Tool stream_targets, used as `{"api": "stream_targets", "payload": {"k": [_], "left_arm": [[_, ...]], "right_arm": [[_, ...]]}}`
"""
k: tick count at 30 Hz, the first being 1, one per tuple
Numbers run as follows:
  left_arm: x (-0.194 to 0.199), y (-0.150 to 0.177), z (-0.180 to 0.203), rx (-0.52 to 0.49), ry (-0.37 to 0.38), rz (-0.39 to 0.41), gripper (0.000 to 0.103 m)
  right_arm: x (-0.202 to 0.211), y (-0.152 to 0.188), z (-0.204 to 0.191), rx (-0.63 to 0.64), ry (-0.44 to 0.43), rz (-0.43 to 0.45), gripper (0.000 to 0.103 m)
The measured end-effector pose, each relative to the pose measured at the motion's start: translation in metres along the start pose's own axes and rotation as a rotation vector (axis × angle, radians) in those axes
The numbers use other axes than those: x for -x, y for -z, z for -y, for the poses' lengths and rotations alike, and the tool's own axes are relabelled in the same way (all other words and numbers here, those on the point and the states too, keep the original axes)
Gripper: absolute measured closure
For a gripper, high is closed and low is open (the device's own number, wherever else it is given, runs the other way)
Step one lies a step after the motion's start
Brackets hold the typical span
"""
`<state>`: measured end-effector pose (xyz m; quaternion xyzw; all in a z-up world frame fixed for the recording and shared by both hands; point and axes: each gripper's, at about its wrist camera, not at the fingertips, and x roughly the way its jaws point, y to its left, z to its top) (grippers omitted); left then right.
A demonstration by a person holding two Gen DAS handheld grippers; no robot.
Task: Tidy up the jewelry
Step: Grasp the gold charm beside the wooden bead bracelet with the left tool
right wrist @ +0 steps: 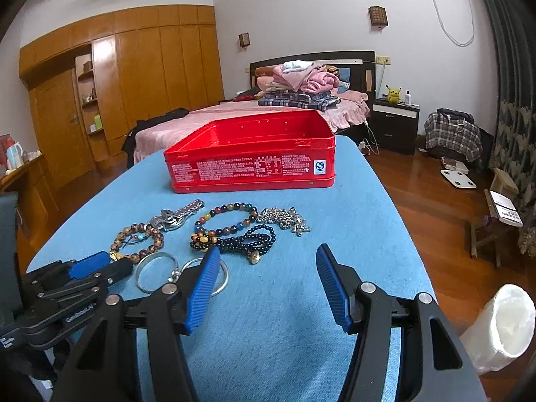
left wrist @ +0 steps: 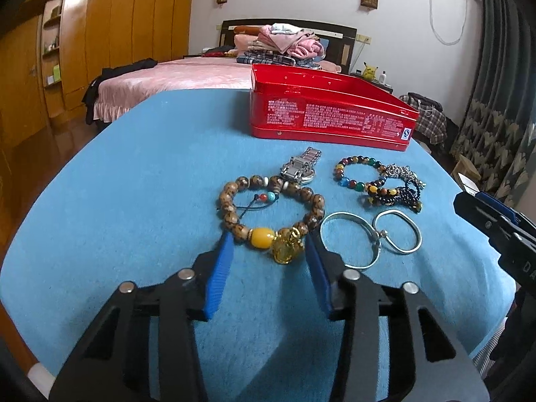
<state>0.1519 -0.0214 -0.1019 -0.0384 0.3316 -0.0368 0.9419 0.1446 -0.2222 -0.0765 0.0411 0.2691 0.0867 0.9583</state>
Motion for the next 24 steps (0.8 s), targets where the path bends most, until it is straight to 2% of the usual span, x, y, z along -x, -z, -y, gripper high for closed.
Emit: {"api": "stream_targets", "payload": {"k": [3, 4, 6, 14, 24], "left_arm": [[-0.001, 0.0, -0.001, 0.008, 0.012, 0.005, 0.068], [-0.002, 0.0, -0.001, 0.01, 0.021, 0.009, 0.08], [-0.002, 0.001, -0.003, 0.008, 0.034, 0.009, 0.085], [0.004, 0.003, -0.009, 0.018, 0.054, 0.022, 0.085], [0.014, 0.002, -0.019, 0.009, 0.017, 0.058, 0.085]], "right_arm": [[-0.002, 0.0, -0.001, -0.003, -0.008, -0.009, 0.044], [-0.002, 0.001, -0.003, -0.003, -0.012, -0.01, 0.044], [-0.003, 0.002, -0.005, 0.004, -0.021, -0.012, 0.044], [-0.007, 0.009, -0.015, 0.032, -0.056, -0.043, 0.044], [-0.01, 0.021, -0.034, 0.076, -0.087, -0.074, 0.045]]}}
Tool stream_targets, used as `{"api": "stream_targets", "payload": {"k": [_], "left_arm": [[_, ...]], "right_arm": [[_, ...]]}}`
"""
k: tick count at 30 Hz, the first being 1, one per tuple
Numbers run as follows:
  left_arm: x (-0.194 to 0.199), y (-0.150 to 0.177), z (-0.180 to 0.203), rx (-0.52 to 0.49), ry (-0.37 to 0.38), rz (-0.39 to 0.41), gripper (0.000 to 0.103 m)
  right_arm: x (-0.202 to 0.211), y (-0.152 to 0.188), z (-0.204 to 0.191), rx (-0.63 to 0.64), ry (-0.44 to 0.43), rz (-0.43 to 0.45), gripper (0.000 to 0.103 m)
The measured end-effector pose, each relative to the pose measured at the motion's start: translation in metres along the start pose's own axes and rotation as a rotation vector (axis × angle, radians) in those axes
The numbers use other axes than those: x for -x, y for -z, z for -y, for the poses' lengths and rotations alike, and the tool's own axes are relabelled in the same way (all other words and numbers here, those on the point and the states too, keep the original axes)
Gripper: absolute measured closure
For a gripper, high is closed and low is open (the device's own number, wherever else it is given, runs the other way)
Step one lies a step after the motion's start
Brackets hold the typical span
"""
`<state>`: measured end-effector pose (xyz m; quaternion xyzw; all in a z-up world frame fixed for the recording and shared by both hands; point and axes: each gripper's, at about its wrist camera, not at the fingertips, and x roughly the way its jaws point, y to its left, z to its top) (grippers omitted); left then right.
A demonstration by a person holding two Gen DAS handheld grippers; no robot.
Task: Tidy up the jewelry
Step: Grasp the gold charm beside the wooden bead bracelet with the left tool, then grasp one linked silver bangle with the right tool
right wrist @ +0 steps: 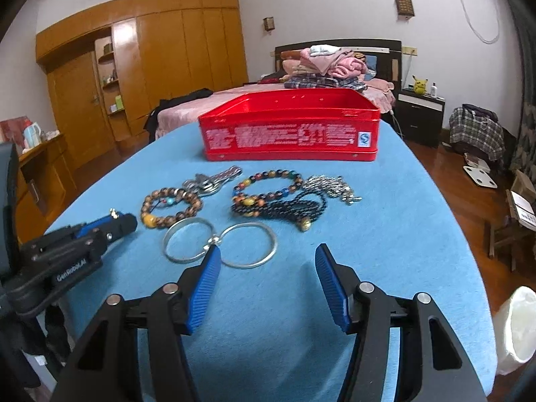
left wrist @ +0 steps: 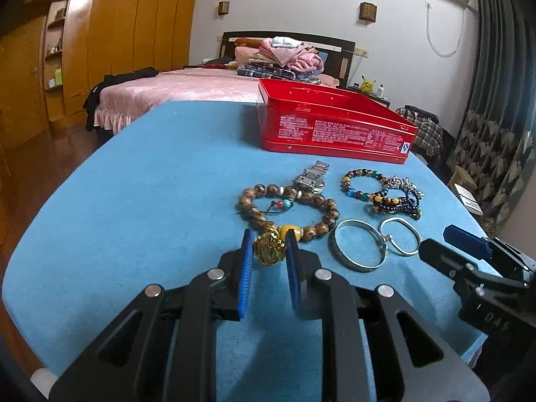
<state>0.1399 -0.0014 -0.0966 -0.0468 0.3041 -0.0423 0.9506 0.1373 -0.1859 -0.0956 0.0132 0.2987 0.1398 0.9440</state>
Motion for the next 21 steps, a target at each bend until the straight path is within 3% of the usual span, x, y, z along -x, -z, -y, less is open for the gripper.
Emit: {"api": "stream_targets", "payload": {"k": [15, 19, 21], "left_arm": [[0.005, 0.0, -0.008, -0.005, 0.003, 0.011, 0.085], [0.003, 0.001, -0.009, -0.001, 0.001, 0.003, 0.085], [0.003, 0.0, -0.009, -0.003, -0.001, 0.002, 0.085]], "right_arm": [[-0.028, -0.009, -0.02, 0.028, 0.096, -0.049, 0.046], [-0.029, -0.009, -0.019, 0.027, 0.084, -0.04, 0.056], [-0.028, -0.009, -0.019, 0.026, 0.083, -0.039, 0.056]]}}
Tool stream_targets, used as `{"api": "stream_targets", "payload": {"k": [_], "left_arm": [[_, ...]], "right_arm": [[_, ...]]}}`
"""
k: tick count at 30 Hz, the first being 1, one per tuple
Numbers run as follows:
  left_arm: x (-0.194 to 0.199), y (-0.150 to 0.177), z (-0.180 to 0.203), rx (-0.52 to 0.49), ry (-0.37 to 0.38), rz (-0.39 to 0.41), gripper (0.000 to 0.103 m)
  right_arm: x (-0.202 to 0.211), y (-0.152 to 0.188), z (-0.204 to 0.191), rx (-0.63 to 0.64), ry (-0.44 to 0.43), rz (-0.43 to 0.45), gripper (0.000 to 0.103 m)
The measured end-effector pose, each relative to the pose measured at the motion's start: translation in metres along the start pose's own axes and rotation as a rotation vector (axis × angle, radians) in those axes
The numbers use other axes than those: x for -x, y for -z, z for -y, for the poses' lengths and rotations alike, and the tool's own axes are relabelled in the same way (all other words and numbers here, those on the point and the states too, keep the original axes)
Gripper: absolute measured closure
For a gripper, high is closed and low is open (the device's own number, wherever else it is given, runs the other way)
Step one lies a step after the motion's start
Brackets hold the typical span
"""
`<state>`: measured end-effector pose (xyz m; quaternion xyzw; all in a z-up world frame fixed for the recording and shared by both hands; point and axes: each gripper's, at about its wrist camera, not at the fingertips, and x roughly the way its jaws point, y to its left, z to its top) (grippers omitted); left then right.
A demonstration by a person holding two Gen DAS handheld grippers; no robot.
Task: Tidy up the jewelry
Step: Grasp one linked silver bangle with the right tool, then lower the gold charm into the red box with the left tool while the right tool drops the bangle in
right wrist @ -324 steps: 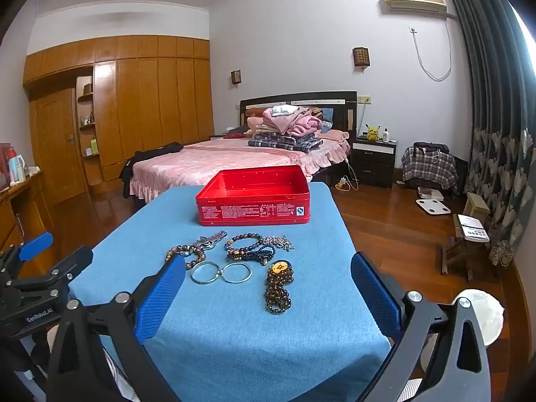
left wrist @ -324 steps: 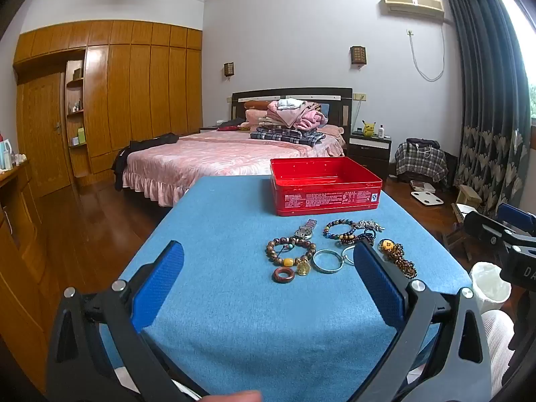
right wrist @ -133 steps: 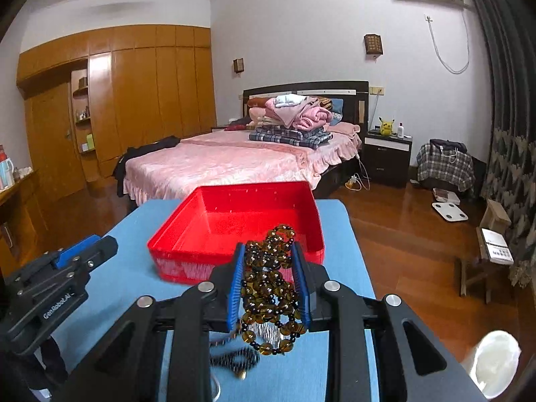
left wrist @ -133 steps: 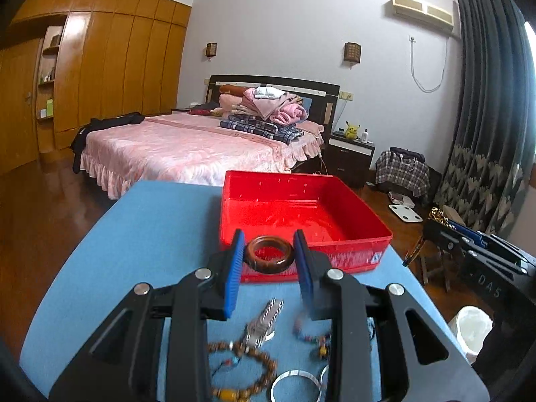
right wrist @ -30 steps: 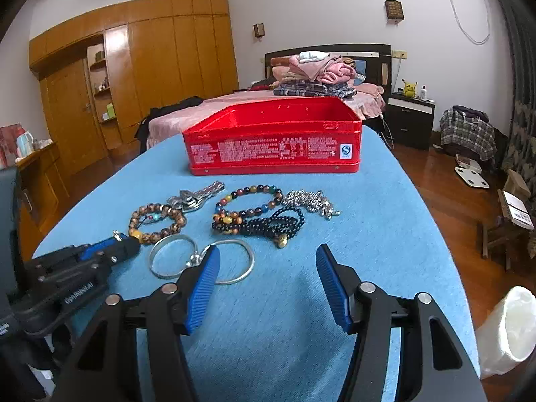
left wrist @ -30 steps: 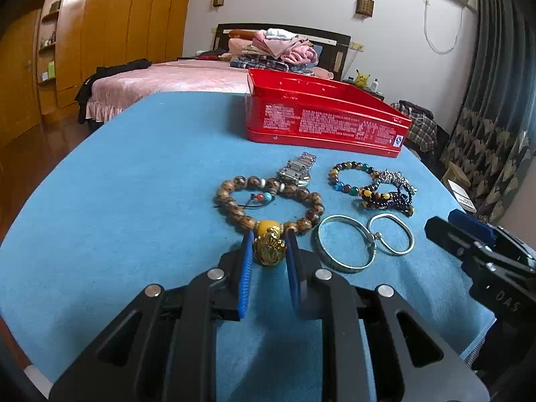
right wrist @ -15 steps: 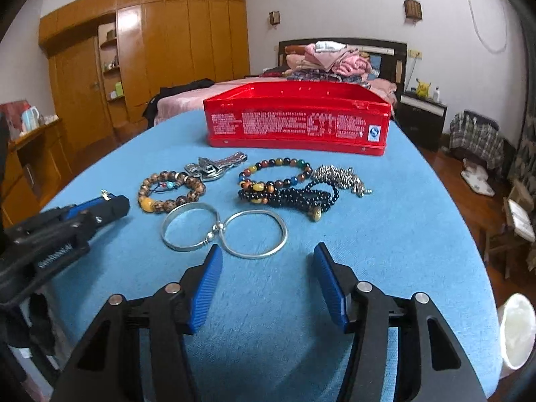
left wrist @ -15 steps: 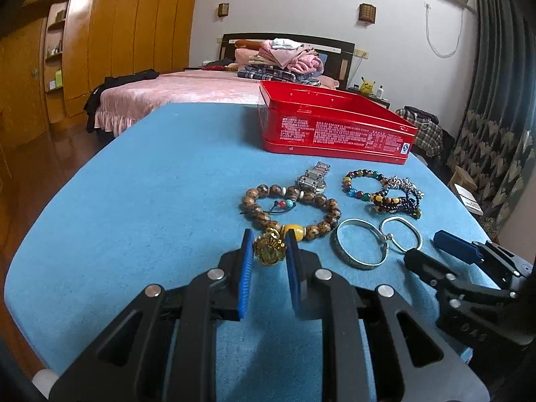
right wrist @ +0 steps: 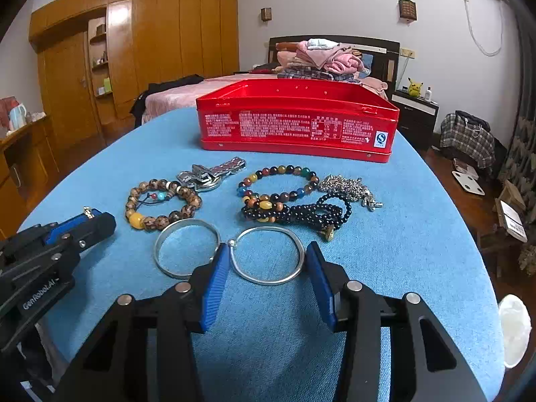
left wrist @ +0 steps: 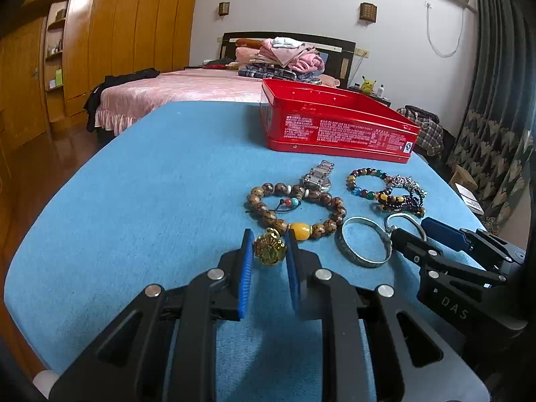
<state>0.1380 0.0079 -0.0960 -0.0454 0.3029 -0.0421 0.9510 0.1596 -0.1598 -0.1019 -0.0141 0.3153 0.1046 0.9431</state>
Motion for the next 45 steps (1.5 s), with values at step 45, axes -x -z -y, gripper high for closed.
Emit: {"api": "stream_targets", "payload": {"k": [45], "left_arm": [[-0.07, -0.159, 0.054, -0.02, 0.08, 0.141, 0.085]], "right_arm": [[-0.011, -0.146, 0.068, -0.059, 0.027, 0.245, 0.057]]}}
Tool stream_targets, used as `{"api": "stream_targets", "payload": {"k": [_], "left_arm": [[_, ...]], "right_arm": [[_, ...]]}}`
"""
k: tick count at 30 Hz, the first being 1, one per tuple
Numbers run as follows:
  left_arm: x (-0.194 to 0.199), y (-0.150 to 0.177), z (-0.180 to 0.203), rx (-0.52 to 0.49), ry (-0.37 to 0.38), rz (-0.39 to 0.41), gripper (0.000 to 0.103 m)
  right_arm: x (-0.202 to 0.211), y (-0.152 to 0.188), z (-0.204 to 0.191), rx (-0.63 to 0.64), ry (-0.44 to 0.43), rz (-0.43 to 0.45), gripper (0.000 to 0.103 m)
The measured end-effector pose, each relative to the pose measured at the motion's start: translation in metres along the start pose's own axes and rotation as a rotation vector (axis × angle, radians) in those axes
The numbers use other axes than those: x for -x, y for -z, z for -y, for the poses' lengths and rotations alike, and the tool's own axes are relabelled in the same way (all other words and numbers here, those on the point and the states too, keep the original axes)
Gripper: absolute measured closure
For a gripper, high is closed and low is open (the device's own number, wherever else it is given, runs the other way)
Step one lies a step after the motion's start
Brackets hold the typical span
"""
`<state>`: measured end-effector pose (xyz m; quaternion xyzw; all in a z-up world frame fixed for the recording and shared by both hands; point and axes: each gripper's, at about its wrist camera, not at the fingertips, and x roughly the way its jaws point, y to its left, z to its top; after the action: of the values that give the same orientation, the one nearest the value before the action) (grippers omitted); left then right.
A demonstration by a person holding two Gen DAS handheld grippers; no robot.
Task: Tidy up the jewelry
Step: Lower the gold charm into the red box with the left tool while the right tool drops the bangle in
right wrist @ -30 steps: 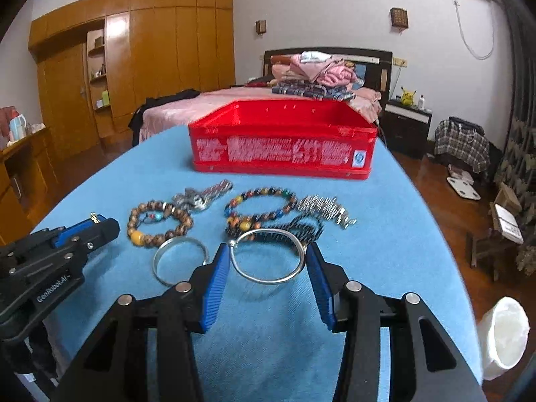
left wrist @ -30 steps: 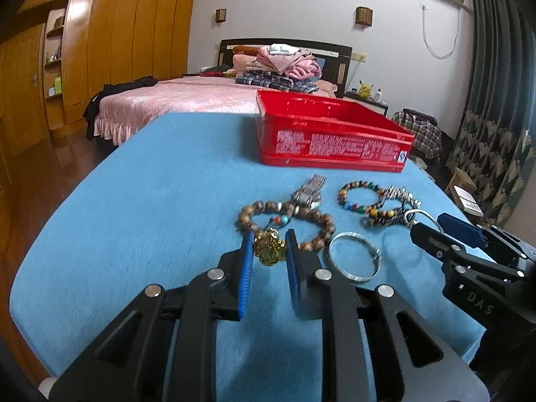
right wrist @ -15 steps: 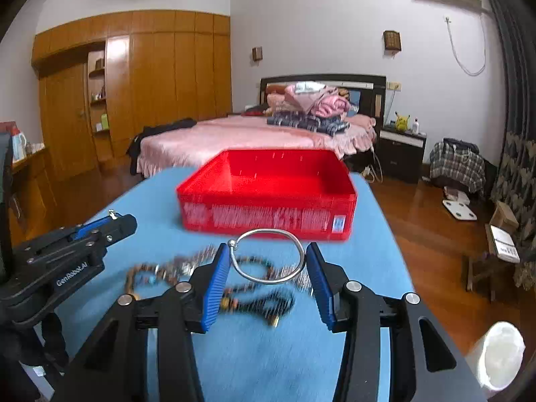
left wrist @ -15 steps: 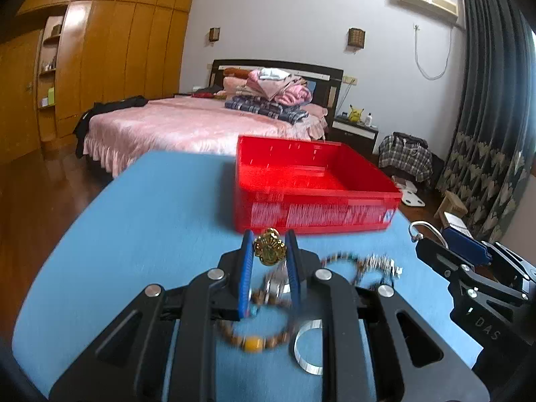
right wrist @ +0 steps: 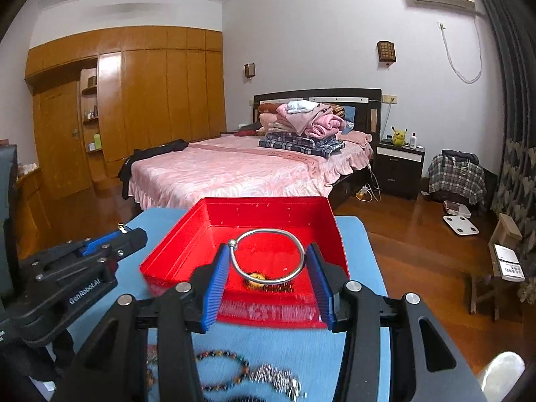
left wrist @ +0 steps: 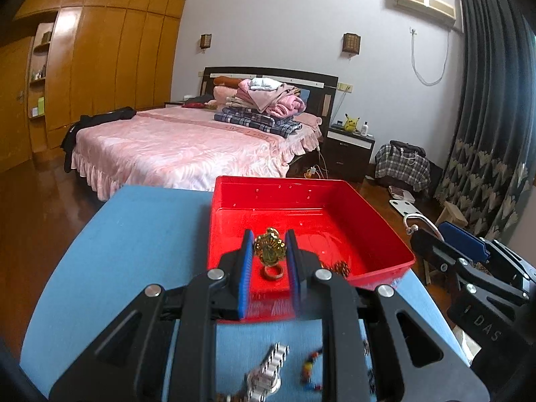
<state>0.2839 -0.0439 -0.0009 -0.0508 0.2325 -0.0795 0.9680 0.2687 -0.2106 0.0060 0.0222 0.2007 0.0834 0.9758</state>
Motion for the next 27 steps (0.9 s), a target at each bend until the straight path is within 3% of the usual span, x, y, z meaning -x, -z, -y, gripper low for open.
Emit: {"api": "stream_targets", "payload": {"k": [10, 17, 20, 27], "left_arm": [[-0.057, -0.008, -0.005, -0.012, -0.003, -0.078, 0.085], [-0.08, -0.006, -0.007, -0.016, -0.002, -0.116, 0.084], [-0.083, -0.006, -0.01, 0.009, -0.001, -0.128, 0.067], [-0.064, -0.01, -0.023, 0.018, -0.018, -0.094, 0.053]], "right_arm": [[-0.058, 0.0, 0.014, -0.045, -0.011, -0.083, 0.057], [-0.075, 0.004, 0.016, -0.037, -0.002, -0.11, 0.056], [-0.076, 0.005, 0.018, -0.038, 0.009, -0.105, 0.049], [-0.062, 0.005, 0.027, -0.06, 0.026, -0.082, 0.042]]}}
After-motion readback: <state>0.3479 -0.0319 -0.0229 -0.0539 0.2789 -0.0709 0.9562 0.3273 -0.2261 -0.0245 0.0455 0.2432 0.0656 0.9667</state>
